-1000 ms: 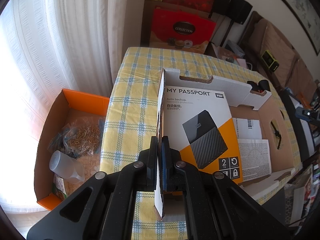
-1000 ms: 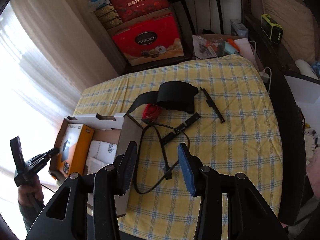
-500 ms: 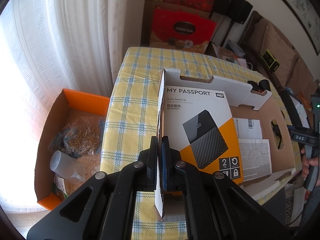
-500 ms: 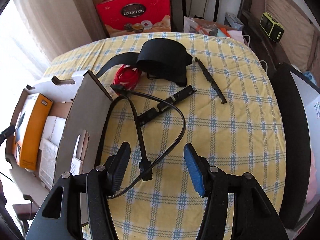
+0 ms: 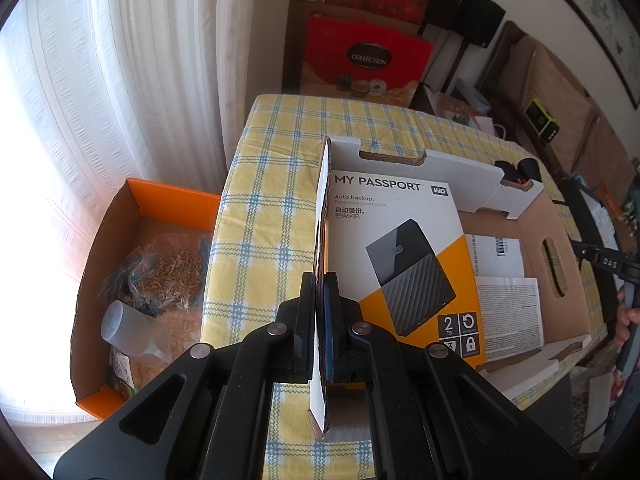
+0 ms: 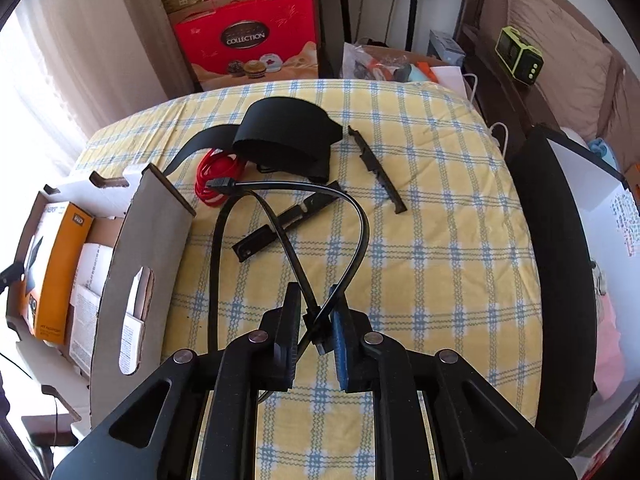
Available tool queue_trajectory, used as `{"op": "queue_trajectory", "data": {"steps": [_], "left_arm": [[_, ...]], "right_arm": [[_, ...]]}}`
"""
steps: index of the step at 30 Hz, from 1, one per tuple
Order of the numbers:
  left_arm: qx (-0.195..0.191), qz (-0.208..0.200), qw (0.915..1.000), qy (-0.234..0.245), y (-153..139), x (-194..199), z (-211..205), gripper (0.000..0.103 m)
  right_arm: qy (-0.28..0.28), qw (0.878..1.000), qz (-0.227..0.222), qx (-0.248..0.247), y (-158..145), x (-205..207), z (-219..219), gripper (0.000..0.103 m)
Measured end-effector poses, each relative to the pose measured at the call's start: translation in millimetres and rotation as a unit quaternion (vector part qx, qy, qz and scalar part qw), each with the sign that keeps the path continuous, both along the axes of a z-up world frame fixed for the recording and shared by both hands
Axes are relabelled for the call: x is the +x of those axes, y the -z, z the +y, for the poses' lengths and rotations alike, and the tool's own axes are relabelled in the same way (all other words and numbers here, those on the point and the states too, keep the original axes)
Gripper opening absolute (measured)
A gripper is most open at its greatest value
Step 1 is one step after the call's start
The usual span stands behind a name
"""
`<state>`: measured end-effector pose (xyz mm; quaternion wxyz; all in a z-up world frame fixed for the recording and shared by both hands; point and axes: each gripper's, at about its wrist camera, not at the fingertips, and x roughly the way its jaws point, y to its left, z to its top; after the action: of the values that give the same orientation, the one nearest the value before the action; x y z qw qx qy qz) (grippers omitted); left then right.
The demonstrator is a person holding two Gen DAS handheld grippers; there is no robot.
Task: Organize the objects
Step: 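Carry the black cable into the tray and open the right gripper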
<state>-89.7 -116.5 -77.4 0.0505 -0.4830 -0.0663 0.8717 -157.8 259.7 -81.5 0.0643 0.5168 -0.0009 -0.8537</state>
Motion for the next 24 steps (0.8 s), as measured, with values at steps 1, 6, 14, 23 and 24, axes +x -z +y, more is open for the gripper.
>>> {"op": "queue_trajectory", "data": {"steps": [1,6,14,23,24], "left_arm": [[0.0,0.0,1.0,0.0,0.0,0.0,0.0,0.003],[0.0,0.0,1.0,0.0,0.0,0.1,0.0,0.003],[-0.002,0.0,1.0,0.0,0.1,0.0,0.3,0.003],[-0.002,0.0,1.0,-0.001,0.2,0.2,0.6,0.003],[-0.002,-0.001,1.0,-0.001,0.3,0.3,0.4,0.003]], "right_arm": [[0.002,1.0,0.004,-0.005,-4.5,0.6,3.1,0.013],[0.0,0.999,0.025,-0.032,-33.1,8.2,7.0,0.013],[-0.072,0.993,0.033,-0.082,-69.6,21.2,-34.6,0.014],[-0.134,0.985,-0.006,-0.111,-50.3,26.9,-97.4,0.014],[-0.137,0.984,-0.008,-0.112,-48.1,27.5,-101.9,0.014]]}}
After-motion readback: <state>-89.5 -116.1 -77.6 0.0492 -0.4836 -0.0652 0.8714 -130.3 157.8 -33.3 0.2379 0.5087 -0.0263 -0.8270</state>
